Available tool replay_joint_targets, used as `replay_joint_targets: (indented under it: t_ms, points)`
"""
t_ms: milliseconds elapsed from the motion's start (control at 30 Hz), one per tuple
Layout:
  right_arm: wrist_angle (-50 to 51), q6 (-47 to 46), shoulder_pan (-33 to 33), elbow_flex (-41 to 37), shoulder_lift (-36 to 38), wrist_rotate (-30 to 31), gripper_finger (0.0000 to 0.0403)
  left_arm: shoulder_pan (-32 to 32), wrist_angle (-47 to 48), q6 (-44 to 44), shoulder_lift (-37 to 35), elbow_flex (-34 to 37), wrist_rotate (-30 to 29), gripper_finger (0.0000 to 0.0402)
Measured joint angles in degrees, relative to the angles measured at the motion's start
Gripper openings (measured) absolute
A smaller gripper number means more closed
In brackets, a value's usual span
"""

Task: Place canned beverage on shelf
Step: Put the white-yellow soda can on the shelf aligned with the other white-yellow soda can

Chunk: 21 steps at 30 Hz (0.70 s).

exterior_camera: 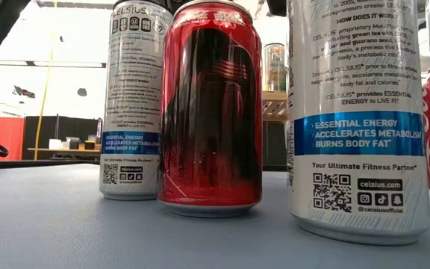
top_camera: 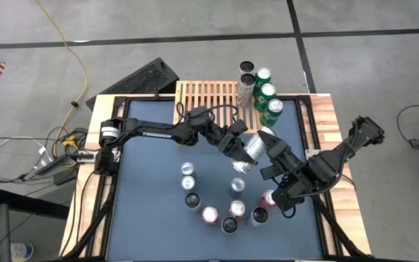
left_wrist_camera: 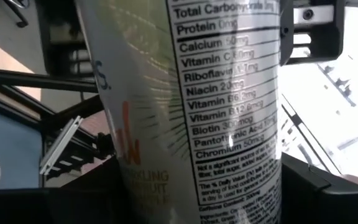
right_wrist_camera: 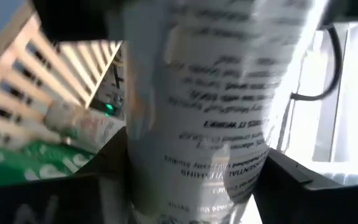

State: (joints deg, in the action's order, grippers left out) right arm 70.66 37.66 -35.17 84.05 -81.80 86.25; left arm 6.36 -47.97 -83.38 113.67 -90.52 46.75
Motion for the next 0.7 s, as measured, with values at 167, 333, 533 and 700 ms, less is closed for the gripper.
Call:
replay_joint_targets:
  t_ms: [167,333,533,700]
  points:
    - [-3.6,-8.4,-2.3,0.0,1.0,1.6,0.0243,1.1,-5.5,-3.5,0.0,0.0,1.6,0.0256]
    - [-4.0,-17.7,-5.7,-0.1,2.3,1.8,0.0246,2.1,-6.3,-5.7,0.0,-0.9,3.5,0.0252]
    - [-4.7,-21.6,-6.7,-0.1,3.2,2.6,0.0246,2.4,-6.2,-5.8,0.0,-1.1,3.7,0.0251]
    - [-7.5,-23.4,-6.9,-0.2,3.8,3.2,0.0246,3.1,-7.0,-7.4,0.0,-1.2,5.0,0.0251]
